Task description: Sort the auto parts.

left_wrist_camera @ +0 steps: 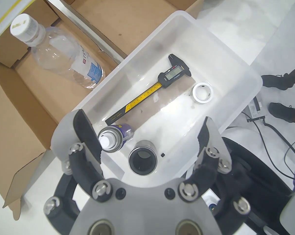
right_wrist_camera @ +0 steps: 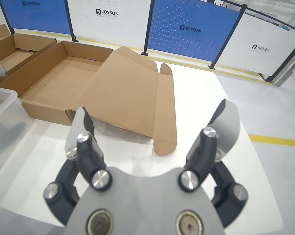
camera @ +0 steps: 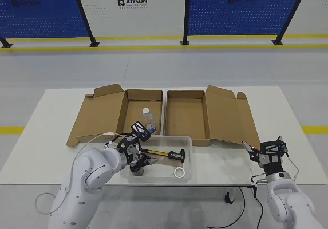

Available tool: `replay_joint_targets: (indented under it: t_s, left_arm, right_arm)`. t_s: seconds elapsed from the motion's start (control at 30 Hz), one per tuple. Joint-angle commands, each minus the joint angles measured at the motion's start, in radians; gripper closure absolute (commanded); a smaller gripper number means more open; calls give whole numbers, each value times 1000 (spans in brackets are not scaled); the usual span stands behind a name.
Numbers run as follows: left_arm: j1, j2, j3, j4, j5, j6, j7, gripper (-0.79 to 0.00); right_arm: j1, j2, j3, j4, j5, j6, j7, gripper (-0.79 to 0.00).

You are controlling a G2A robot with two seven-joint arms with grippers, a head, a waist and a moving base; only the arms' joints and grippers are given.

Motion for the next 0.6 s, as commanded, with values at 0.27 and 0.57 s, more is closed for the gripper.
replay_joint_targets:
  t_s: [0.27,0.57]
  left_arm:
    - [3,0,-2,1,1,10,19,-785]
    - [7,12,-2,-5,46,-2,83,-785]
  right_arm:
    - [0,0,0,0,0,0,0,-785]
    - [0,0,0,0,0,0,0,-785]
